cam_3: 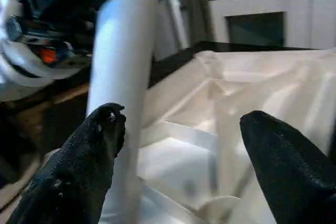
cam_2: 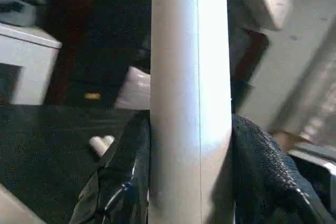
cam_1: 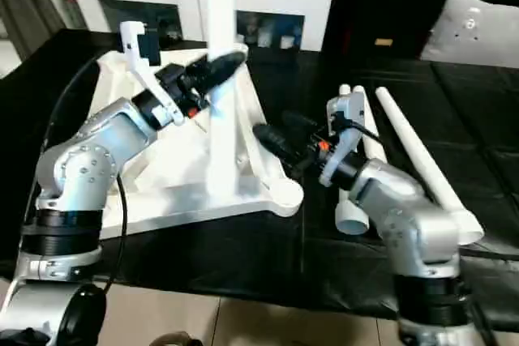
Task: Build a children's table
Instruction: Pick table leg
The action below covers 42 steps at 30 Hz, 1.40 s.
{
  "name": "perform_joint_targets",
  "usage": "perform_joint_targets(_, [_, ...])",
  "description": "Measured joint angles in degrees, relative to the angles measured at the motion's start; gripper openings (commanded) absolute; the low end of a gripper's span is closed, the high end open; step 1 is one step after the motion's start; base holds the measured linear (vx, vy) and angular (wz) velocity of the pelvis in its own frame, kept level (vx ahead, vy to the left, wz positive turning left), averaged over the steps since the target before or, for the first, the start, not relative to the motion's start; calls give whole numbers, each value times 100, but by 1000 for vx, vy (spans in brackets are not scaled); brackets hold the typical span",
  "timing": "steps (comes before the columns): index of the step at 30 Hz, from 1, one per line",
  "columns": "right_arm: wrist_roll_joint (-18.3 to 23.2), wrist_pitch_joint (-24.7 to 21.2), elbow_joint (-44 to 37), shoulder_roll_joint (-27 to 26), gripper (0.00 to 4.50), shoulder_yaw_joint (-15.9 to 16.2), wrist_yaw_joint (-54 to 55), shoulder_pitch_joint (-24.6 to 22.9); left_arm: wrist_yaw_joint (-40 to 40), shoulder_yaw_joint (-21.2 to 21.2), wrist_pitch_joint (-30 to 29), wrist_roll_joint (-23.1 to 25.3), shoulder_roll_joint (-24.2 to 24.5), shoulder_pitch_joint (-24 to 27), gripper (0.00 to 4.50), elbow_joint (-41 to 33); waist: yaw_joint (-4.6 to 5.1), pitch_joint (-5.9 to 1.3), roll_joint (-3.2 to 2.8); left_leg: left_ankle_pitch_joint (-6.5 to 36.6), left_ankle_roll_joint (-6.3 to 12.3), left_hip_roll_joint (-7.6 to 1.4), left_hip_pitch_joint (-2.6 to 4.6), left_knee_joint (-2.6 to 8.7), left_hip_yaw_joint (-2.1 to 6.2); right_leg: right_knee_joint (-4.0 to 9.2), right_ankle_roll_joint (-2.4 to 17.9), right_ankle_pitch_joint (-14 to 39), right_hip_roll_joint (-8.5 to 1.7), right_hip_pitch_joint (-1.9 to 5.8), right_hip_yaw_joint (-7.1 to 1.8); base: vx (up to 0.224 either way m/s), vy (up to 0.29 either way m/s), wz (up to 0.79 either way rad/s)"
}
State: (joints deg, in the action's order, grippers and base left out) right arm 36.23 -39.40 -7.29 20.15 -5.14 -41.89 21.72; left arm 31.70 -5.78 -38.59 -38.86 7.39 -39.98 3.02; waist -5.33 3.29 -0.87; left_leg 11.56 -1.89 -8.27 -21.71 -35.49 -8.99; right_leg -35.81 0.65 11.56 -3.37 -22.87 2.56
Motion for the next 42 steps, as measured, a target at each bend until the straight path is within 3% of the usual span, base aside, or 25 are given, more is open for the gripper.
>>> perform_joint_targets(6, [439,-309,130,360,385,-22,-772,222,312,16,-21,-101,70,-165,177,-12,-13,1,4,-2,3,-2,0,-12,0,-8,6,-4,0,2,0,0,0,0])
perform_joint_targets(19, [462,-378,129,416,385,342,-1187,320,1069,270,140,-272,68,-75,177,-351,-56,2,7,-5,7,-4,-11,-17,0,-13,7,-4,-1,-7,3,0,0,0])
perform_joint_targets(27, [398,-261,34,637,385,793,-1787,248,1862,391,-155,-765,193,-50,177,-465,-101,2,10,-6,8,-5,-12,-22,-1,-17,8,-5,-1,-8,3,0,0,0])
perform_joint_targets(37, [335,-99,-67,633,385,1035,-2038,250,2169,633,-253,-781,241,-47,177,-473,-110,2,9,-9,11,-5,-14,-23,-1,-18,12,-7,-2,-8,3,0,0,0])
perform_joint_targets(42, [335,-51,-90,588,336,1083,-2078,250,2239,659,-253,-780,242,-47,177,-473,-110,2,9,-9,11,-6,-13,-23,-1,-19,12,-7,-2,-8,3,0,0,0])
